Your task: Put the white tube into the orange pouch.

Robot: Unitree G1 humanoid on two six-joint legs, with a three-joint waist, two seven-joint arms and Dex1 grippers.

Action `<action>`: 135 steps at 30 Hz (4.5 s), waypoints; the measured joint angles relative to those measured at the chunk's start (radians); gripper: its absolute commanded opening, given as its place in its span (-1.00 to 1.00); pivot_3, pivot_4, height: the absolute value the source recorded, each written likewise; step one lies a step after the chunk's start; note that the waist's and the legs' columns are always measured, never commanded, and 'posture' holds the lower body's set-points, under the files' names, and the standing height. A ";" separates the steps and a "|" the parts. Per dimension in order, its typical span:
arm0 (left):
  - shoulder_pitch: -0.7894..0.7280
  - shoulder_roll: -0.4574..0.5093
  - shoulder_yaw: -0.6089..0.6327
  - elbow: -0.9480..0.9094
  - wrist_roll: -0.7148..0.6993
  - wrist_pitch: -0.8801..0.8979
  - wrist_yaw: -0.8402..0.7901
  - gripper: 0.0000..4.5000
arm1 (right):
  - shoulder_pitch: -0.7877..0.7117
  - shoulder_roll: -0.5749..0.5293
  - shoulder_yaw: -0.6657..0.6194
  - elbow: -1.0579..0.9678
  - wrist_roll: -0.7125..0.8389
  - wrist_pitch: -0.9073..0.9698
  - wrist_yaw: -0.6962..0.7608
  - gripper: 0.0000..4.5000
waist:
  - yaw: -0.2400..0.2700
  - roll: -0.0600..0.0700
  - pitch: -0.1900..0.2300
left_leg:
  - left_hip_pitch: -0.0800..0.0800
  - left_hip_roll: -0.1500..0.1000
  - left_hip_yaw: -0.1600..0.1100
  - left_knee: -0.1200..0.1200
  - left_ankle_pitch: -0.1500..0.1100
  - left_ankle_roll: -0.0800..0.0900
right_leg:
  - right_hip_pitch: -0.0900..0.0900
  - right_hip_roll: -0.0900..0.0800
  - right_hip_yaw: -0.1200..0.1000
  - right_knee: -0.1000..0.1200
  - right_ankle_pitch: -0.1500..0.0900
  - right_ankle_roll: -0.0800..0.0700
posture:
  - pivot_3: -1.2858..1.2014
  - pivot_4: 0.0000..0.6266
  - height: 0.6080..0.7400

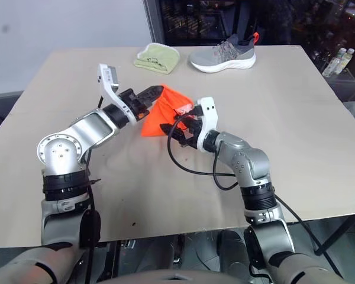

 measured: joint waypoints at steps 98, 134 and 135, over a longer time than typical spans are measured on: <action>-0.049 0.034 -0.399 0.257 1.037 -0.813 -0.979 -0.90 | -0.259 -0.396 -0.315 -0.134 0.779 0.296 -0.175 -1.00 | 0.003 0.004 0.004 | -0.002 0.003 0.003 0.006 -0.004 0.008 | 0.001 0.000 0.000 0.000 0.000 0.001 | 0.03 -0.52 1.00; 0.457 0.231 -0.035 -0.185 0.723 -0.351 -0.894 1.00 | 0.772 -0.880 -0.411 -0.588 0.116 -0.161 0.167 0.96 | 0.006 0.005 0.004 | 0.000 0.010 0.011 0.007 -0.008 0.012 | 0.002 0.001 0.006 -0.001 -0.001 0.002 | 0.03 -0.52 1.00; 0.515 0.264 0.010 -0.187 0.718 -0.350 -0.905 1.00 | 0.859 -0.867 -0.477 -0.626 0.125 -0.173 0.208 0.96 | 0.007 0.006 0.004 | -0.001 0.010 0.010 0.007 -0.008 0.012 | 0.001 0.001 0.006 -0.002 -0.001 0.002 | 0.03 -0.52 1.00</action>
